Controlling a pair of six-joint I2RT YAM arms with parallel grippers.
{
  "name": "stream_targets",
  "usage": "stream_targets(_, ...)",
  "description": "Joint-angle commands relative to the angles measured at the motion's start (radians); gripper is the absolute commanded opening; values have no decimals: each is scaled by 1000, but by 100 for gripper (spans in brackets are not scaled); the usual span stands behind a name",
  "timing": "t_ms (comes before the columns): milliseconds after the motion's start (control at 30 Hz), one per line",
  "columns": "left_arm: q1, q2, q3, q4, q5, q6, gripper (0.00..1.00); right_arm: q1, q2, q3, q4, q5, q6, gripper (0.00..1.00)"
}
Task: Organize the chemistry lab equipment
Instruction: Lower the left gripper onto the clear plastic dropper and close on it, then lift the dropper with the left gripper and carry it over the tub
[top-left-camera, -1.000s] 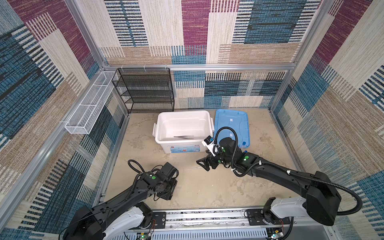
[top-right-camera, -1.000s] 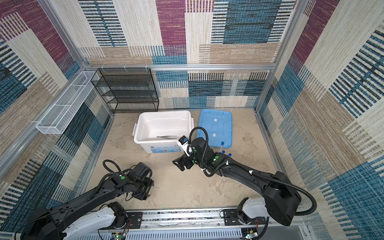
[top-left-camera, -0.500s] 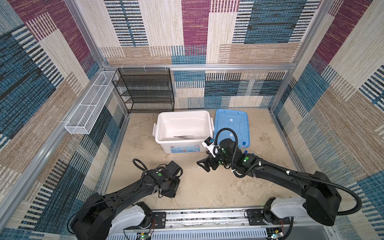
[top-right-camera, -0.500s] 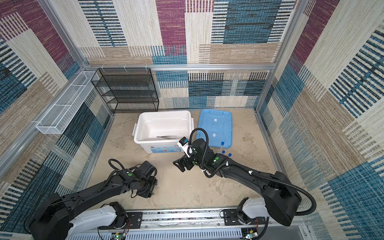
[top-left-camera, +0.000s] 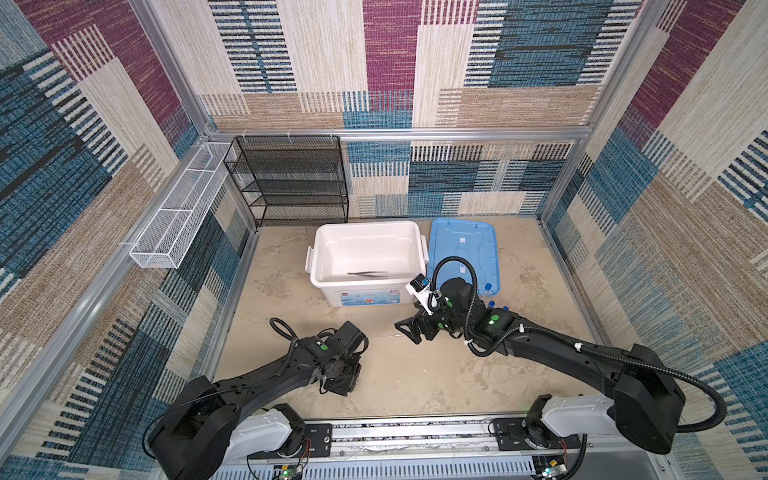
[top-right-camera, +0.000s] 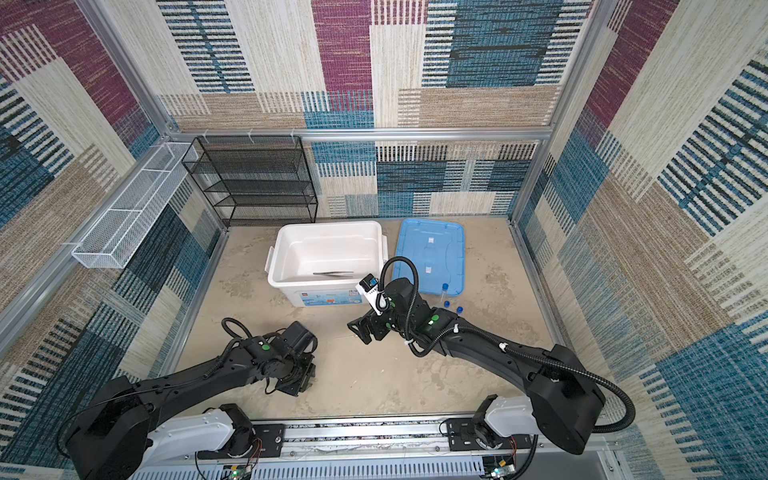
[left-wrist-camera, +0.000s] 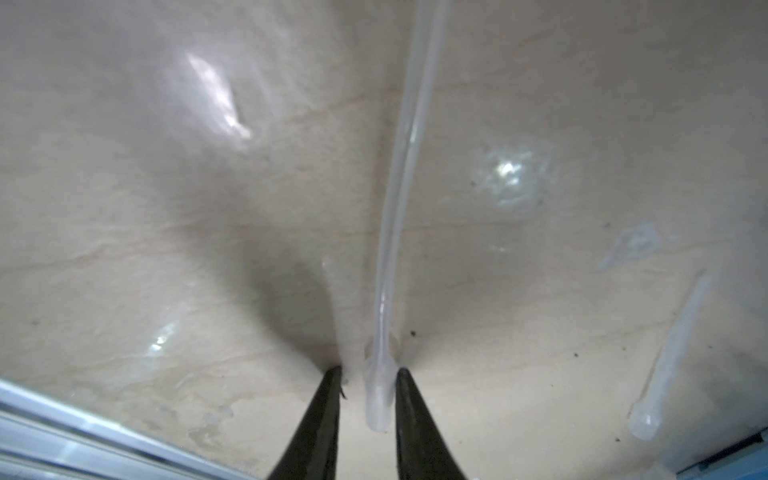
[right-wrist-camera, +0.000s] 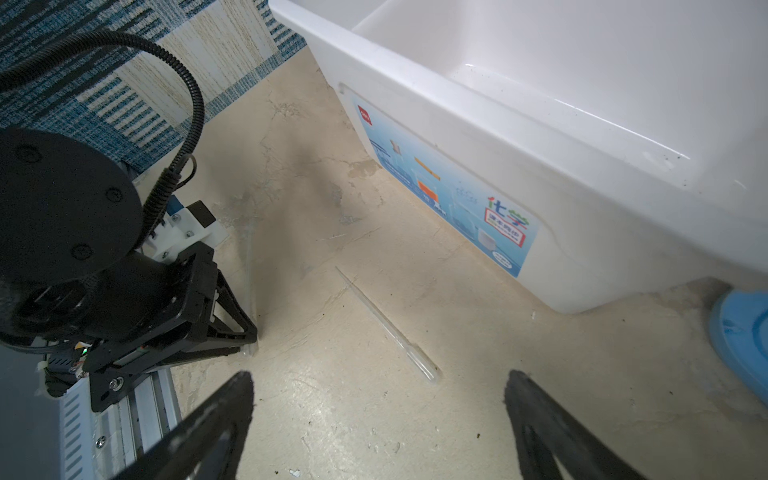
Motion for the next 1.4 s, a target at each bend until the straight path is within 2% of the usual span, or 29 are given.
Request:
stream_targets(0, -1, -6, -22, 23, -53, 1, 18, 1, -10, -2, 24, 10, 1, 96)
stream_targets(200, -1, -91, 7, -116, -142, 27, 13, 1, -40, -2, 49, -28, 20, 96)
stream_targets(433, 2, -268, 140, -393, -368, 76, 12, 1, -57, 21, 31, 22, 1, 96)
stream_targets(633, 3, -311, 355, -553, -607, 302, 7, -2, -102, 90, 30, -65, -35, 97)
stream_targets(800, 4, -277, 546, -551, -694, 531, 7, -44, -114, 164, 22, -172, -69, 98)
stream_targets(900, 3, -247, 628, -481, -705, 694, 7, -97, -131, 189, 40, -220, -78, 99)
stream_targets(1033, 3, -191, 708, -357, -675, 866, 5, -142, -118, 243, 5, -198, -109, 100)
stream_targets(1133, 5, -115, 795, -271, -601, 1024, 5, -172, -94, 285, -41, -159, -125, 100)
stream_targets(1267, 7, 49, 973, -276, -474, 1165, 5, -239, -55, 320, -85, -73, -116, 99)
stream_targets(1367, 9, 152, 1075, -265, -378, 1241, 5, -300, -28, 349, -127, -90, -113, 99)
